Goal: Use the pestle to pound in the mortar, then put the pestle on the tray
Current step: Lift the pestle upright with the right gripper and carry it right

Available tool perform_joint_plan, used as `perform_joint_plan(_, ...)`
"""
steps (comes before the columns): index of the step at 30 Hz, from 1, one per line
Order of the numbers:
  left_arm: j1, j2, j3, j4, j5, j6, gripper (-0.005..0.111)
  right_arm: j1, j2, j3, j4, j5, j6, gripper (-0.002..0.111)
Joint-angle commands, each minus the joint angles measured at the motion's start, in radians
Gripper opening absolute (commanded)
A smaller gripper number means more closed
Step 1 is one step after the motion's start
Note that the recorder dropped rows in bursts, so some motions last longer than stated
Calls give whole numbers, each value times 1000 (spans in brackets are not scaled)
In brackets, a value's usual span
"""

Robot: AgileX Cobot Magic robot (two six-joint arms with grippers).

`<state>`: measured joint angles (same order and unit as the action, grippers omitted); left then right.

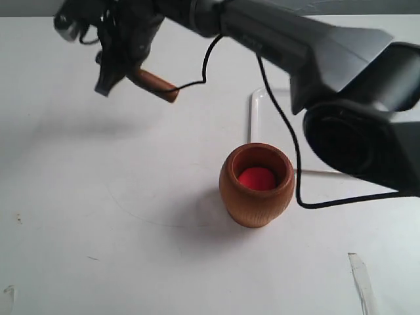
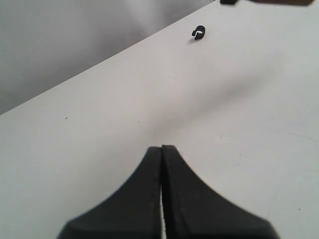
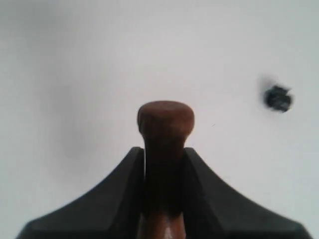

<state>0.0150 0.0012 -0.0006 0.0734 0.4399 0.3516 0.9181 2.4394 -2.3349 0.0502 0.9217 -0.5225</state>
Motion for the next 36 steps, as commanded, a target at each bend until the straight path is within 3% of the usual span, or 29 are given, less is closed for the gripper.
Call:
perform_joint_plan(1,-8,-1,1,-7,-3,-8,0,-1,-119,-4,31,-72,65,0)
perform_joint_plan(9,-8,-1,1,-7,-3,-8,0,8,-225,-4,-8,-124,136,0)
perform_joint_plan(12,-8,-1,1,-7,-3,-8,0,45,-229,-4,-315,-26,273,0)
perform_joint_plan(15,-8,-1,1,-7,-3,-8,0,95,-211,-4,-879,103,560,0)
perform_joint_plan(18,-8,-1,1,-7,-3,-8,0,93,-222,-4,-898,74,651,0)
perform_joint_plan(21,-8,-1,1,-7,-3,-8,0,93,-246,-2,-955,-70,908,0)
perform_joint_plan(24,-8,-1,1,-7,-3,-8,0,102,-277,66,-896,-195,946,0)
perform_joint_plan(26,-8,-1,1,-7,-3,-8,0,108,-333,220,-890,-272,937,0)
perform_joint_plan(28,-8,-1,1,-7,-3,-8,0,106,-471,525,-953,-493,1002,0)
perform_joint_plan(32,-8,-1,1,-7,-3,-8,0,52,-783,959,-1055,-930,1173,0)
perform_joint_plan(36,-8,-1,1,-7,-3,-8,0,-50,-993,1224,-882,-1207,1146,0)
